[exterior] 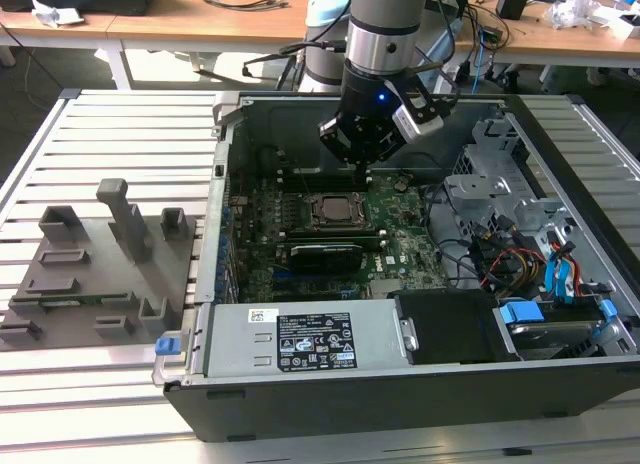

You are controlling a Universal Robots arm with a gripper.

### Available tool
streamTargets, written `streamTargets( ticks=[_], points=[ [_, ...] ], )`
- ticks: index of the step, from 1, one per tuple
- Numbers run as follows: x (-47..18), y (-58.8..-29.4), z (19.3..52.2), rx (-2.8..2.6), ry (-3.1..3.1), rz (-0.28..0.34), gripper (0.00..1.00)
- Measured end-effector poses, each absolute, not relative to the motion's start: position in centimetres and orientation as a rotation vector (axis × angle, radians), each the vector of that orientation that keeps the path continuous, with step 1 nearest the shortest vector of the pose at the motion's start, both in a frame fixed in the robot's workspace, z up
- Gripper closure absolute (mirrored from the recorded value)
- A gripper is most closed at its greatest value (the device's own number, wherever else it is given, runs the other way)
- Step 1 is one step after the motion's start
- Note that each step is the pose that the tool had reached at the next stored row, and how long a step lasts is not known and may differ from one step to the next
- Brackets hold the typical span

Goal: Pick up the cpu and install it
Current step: 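Install the first cpu locking lever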

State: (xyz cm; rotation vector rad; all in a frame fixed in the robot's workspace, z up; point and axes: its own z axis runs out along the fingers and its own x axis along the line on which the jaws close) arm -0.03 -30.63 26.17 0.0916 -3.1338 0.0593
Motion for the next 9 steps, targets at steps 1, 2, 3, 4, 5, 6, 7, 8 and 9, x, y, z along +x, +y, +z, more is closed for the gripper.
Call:
streamTargets(
  ticks=[1, 2, 3, 4, 5, 6, 7, 8, 9],
  points=[
    [-0.2, -30.6, 26.2, 0.092, -3.134, 0.059, 0.89],
    [-0.3, -30.6, 26.2, 0.092, -3.134, 0.059, 0.89],
    [-0.5, -30.6, 26.2, 0.092, -3.134, 0.059, 0.89],
    [-0.6, -30.6, 26.2, 0.091, -3.134, 0.059, 0.89],
    [-0.8, -30.6, 26.2, 0.092, -3.134, 0.059, 0.89],
    [-1.0, -30.6, 26.2, 0.091, -3.134, 0.059, 0.89],
    [-1.1, -30.6, 26.2, 0.092, -3.134, 0.059, 0.89],
    [-1.2, -30.6, 26.2, 0.092, -3.134, 0.059, 0.89],
    [-1.3, -30.6, 26.2, 0.092, -3.134, 0.059, 0.89]
  ],
)
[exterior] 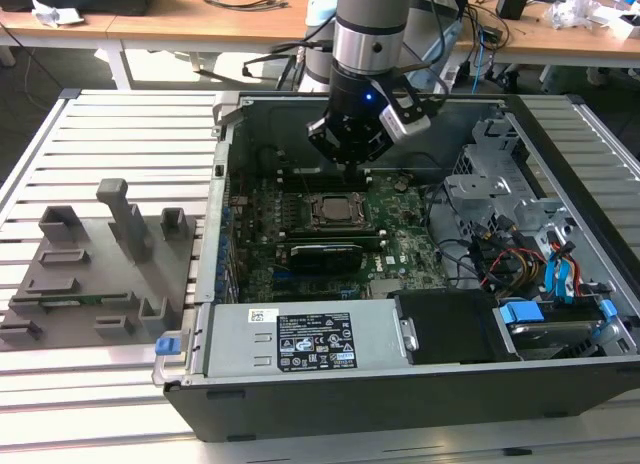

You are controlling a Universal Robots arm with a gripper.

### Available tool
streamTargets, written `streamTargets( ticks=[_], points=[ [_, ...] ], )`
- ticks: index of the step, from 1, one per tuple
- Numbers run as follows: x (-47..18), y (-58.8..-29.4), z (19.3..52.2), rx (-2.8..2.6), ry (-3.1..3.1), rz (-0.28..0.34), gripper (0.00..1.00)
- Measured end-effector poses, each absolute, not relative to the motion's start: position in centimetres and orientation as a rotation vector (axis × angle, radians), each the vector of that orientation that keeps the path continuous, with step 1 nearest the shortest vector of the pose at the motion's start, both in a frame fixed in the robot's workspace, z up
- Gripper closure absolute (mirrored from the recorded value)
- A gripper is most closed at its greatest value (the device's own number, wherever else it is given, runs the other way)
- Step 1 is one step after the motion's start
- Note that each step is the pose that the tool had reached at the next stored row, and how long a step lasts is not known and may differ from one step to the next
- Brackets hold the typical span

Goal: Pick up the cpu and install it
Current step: 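Install the first cpu locking lever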

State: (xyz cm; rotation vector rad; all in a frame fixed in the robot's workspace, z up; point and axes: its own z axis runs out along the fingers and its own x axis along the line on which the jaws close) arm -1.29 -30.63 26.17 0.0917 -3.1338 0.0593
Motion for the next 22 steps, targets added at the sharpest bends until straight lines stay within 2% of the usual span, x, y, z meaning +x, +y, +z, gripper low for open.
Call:
streamTargets(
  ticks=[22],
  points=[
    [-2.8, -30.6, 26.2, 0.092, -3.134, 0.059, 0.89]
  ],
)
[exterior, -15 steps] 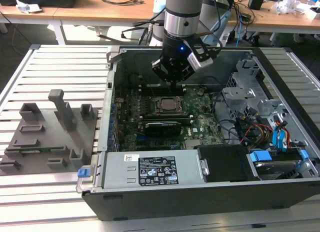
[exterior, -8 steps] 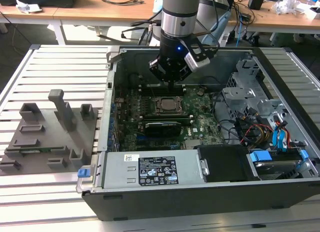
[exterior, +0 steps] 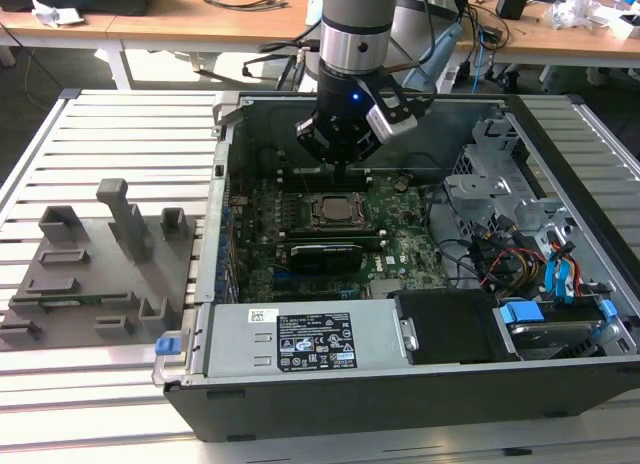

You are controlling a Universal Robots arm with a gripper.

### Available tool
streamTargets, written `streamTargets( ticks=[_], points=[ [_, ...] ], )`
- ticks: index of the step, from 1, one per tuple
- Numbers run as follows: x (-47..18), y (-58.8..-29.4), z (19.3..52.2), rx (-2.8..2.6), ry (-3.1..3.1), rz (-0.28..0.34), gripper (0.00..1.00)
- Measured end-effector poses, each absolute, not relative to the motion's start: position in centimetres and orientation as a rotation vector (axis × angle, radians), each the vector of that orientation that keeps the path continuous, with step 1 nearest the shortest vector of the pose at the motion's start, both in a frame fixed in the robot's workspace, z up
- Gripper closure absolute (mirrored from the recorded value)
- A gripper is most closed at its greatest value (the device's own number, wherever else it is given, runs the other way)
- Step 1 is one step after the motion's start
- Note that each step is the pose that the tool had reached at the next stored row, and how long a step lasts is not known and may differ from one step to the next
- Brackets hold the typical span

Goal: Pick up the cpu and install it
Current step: 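Install the first cpu locking lever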

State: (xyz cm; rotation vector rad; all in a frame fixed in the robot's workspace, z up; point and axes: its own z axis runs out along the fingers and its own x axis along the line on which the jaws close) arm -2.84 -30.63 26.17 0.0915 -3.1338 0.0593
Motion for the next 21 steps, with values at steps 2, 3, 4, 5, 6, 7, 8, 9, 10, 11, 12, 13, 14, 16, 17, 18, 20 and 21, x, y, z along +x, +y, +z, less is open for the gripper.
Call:
streamTargets(
  ticks=[2, 3, 4, 5, 6, 7, 8, 9, 10, 11, 12, 13, 14, 16, 17, 18, 20, 21],
  points=[
    [-3.2, -30.6, 26.2, 0.092, -3.134, 0.059, 0.89],
    [-3.4, -30.6, 26.2, 0.092, -3.134, 0.059, 0.89],
    [-3.6, -30.6, 26.2, 0.091, -3.134, 0.059, 0.89],
    [-3.7, -30.6, 26.2, 0.092, -3.134, 0.059, 0.89],
    [-4.0, -30.6, 26.2, 0.091, -3.134, 0.059, 0.89],
    [-4.2, -30.6, 26.2, 0.092, -3.134, 0.059, 0.89],
    [-4.4, -30.6, 26.2, 0.092, -3.134, 0.059, 0.89],
    [-4.6, -30.5, 26.2, 0.091, -3.134, 0.059, 0.89],
    [-4.9, -30.4, 26.2, 0.091, -3.134, 0.059, 0.89],
    [-5.0, -30.3, 26.2, 0.092, -3.134, 0.059, 0.89],
    [-5.1, -30.2, 26.2, 0.092, -3.134, 0.059, 0.89],
    [-5.4, -30.1, 26.2, 0.092, -3.134, 0.059, 0.89],
    [-5.6, -30.0, 26.2, 0.091, -3.134, 0.059, 0.89],
    [-6.4, -29.8, 26.2, 0.091, -3.134, 0.059, 0.89],
    [-6.6, -29.8, 26.2, 0.092, -3.134, 0.059, 0.89],
    [-6.9, -29.8, 26.2, 0.092, -3.134, 0.059, 0.89],
    [-7.5, -29.6, 26.2, 0.091, -3.134, 0.059, 0.89],
    [-7.8, -29.6, 26.2, 0.092, -3.134, 0.059, 0.89]
  ],
)
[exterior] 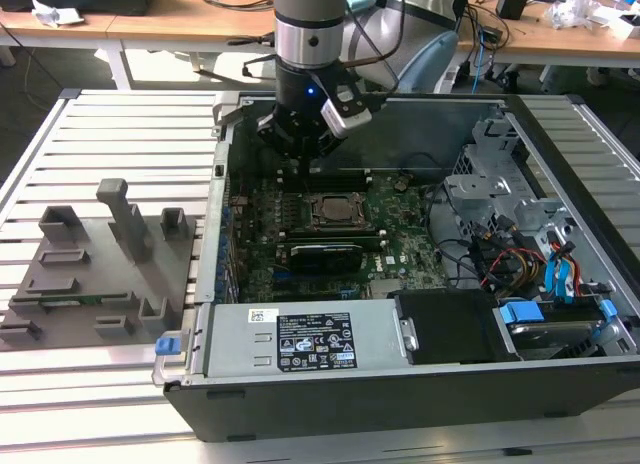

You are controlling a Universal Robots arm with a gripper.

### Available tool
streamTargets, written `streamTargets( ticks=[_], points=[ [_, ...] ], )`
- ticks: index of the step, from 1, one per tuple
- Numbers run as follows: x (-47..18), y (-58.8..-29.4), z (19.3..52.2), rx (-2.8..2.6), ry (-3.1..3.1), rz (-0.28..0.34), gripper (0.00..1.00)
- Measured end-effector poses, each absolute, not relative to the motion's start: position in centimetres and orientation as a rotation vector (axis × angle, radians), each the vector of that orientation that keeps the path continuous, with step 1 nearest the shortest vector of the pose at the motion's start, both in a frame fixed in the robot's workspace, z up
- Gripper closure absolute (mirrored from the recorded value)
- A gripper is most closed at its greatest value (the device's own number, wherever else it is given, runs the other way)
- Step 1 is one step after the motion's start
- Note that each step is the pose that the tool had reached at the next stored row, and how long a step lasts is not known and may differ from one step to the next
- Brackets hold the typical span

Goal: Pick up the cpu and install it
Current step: 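Install the first cpu locking lever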

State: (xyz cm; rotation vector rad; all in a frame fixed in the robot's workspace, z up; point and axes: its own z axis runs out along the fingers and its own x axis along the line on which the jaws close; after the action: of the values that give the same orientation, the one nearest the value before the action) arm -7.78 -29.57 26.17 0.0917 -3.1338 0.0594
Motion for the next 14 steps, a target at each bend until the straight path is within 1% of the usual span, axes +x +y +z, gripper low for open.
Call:
streamTargets(
  ticks=[9, 10, 14],
  points=[
    [-9.8, -28.9, 26.2, 0.092, -3.134, 0.059, 0.89],
    [-9.9, -27.9, 26.2, 0.092, -3.134, 0.059, 0.89],
    [-9.5, -27.6, 26.2, 0.091, -3.134, 0.058, 0.89]
  ],
)
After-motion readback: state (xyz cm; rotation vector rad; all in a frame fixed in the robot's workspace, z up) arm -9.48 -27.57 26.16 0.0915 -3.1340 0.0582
